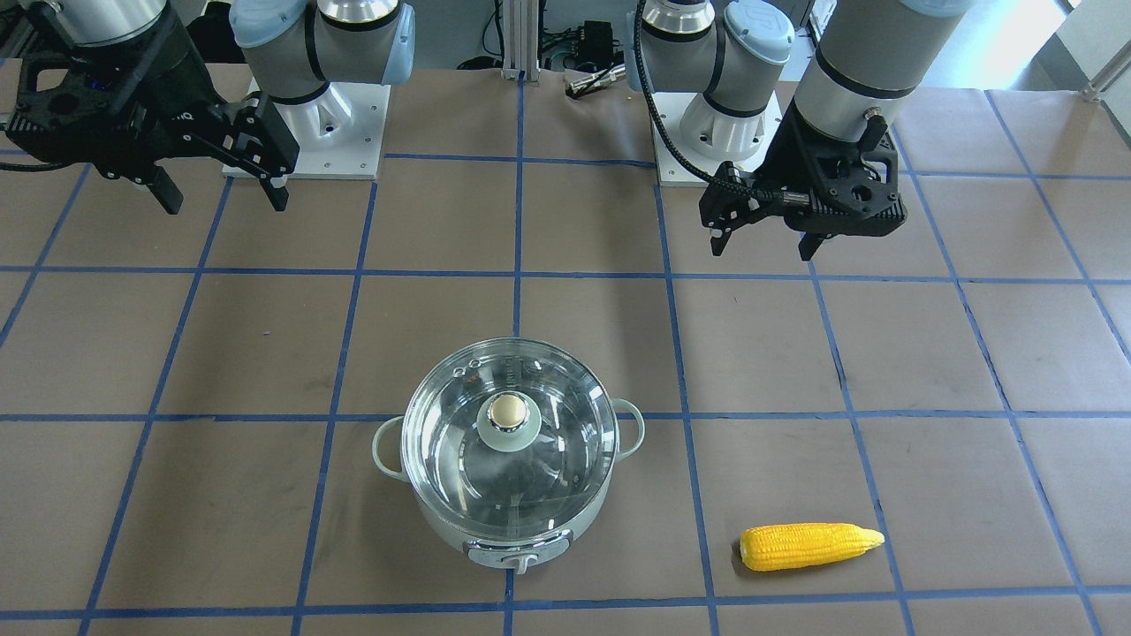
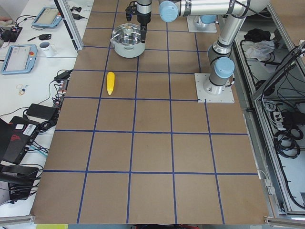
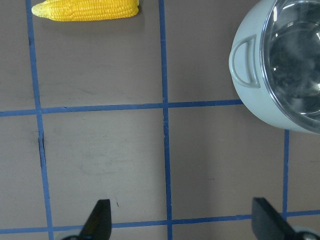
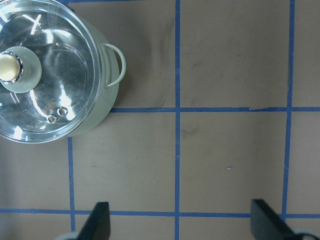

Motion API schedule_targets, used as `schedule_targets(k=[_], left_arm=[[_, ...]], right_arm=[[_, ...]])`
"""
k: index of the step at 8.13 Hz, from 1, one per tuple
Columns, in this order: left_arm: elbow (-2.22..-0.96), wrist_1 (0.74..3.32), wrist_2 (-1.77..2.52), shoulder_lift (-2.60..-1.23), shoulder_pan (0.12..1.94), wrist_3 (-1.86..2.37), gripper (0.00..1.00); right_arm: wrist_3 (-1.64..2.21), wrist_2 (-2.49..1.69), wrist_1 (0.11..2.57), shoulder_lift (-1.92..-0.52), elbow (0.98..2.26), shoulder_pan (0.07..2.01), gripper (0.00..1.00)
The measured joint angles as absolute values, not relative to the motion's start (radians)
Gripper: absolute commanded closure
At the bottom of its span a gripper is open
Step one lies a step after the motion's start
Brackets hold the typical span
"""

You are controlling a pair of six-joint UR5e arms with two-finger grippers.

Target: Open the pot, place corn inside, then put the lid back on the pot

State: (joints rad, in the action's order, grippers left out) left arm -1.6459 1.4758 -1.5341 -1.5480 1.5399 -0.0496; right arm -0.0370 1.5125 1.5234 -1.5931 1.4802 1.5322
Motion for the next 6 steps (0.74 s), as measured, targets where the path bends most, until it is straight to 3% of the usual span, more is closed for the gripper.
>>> schedule_targets(k=[6], left_arm=[[-1.634, 1.294, -1.652, -1.641, 1.405, -0.79, 0.0]], right_arm=[[0.003, 1.499, 1.596, -1.566, 1.48, 1.55, 0.0]])
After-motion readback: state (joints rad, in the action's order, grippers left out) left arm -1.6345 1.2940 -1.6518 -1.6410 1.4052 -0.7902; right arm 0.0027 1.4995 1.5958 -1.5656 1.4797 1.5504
